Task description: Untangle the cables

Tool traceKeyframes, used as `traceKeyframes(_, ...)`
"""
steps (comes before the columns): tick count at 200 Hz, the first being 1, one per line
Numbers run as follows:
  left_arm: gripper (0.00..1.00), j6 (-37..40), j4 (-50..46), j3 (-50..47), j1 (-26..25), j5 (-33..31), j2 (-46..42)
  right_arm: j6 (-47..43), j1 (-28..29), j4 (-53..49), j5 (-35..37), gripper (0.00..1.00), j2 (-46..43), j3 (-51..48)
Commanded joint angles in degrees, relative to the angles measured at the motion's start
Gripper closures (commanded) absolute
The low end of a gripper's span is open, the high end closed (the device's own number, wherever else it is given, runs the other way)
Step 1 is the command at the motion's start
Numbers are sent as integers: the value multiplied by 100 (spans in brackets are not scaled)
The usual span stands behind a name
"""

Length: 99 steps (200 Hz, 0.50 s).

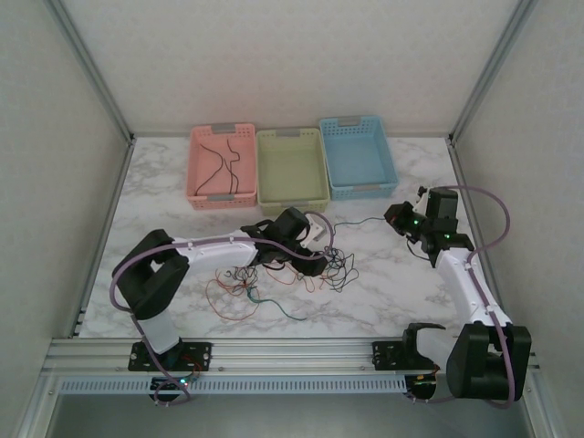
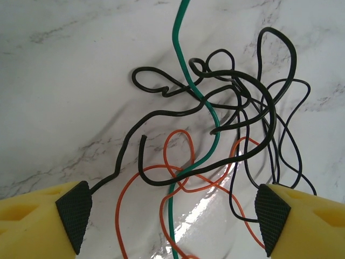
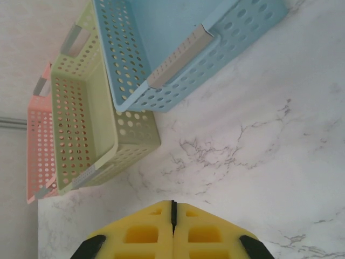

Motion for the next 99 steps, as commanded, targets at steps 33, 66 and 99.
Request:
traceKeyframes(33,14,-344,715,-80,0,346,390,-101,-84,67,-185,100,30,-67)
traceKeyframes(66,22,-349,726,135,-206,250,741,-160,-125,40,-202,100,41,-78)
traceKeyframes(99,32,-514,888,128,-207,101,891,-306,-124,-95,-175,100,24,-47)
